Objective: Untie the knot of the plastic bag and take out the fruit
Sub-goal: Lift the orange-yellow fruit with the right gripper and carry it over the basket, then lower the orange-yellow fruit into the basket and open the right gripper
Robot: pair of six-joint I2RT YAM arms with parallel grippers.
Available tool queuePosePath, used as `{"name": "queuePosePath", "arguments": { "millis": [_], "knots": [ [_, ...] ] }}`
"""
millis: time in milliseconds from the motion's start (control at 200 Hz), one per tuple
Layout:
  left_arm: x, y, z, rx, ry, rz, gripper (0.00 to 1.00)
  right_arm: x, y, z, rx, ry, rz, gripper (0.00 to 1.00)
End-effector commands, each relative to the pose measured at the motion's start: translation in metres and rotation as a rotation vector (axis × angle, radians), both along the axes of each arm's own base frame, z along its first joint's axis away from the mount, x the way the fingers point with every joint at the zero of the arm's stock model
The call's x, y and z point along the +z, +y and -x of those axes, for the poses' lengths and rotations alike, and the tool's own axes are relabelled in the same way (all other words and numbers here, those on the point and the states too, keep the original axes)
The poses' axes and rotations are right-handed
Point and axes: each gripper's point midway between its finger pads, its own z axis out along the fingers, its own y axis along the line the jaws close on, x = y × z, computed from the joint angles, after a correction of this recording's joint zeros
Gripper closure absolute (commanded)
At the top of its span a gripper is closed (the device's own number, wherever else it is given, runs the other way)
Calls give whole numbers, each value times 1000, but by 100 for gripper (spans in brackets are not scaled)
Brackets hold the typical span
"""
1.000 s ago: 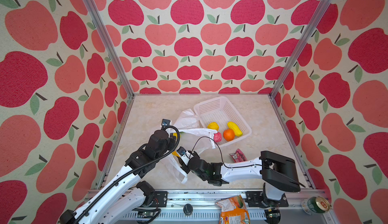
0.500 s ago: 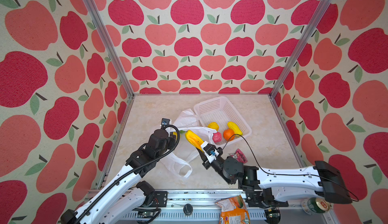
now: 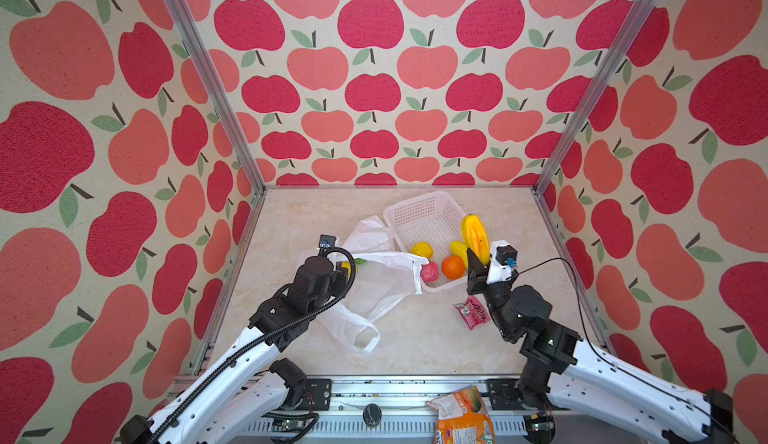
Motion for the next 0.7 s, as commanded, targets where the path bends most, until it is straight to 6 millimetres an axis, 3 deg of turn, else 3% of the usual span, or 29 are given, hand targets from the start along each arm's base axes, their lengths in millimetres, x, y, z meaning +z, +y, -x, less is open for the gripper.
{"name": "queuePosePath", "arguments": {
  "millis": [0, 160, 345, 535, 695],
  "knots": [
    [-7, 3, 2, 8, 17, -9, 100, -48, -12, -10, -14, 193, -30, 82],
    [-7, 3, 1, 9, 19, -11, 100, -81, -2, -38, 27, 368, -52, 82],
    [-6, 4, 2, 11, 16, -10, 100, -118, 35, -76, 107, 578, 2, 84],
    [-7, 4, 2, 9, 17, -12, 100, -147, 61, -110, 113, 673, 66, 84],
    [-6, 2, 1, 2, 14, -13, 100, -180, 70, -134, 87, 755, 111, 85]
  ]
}}
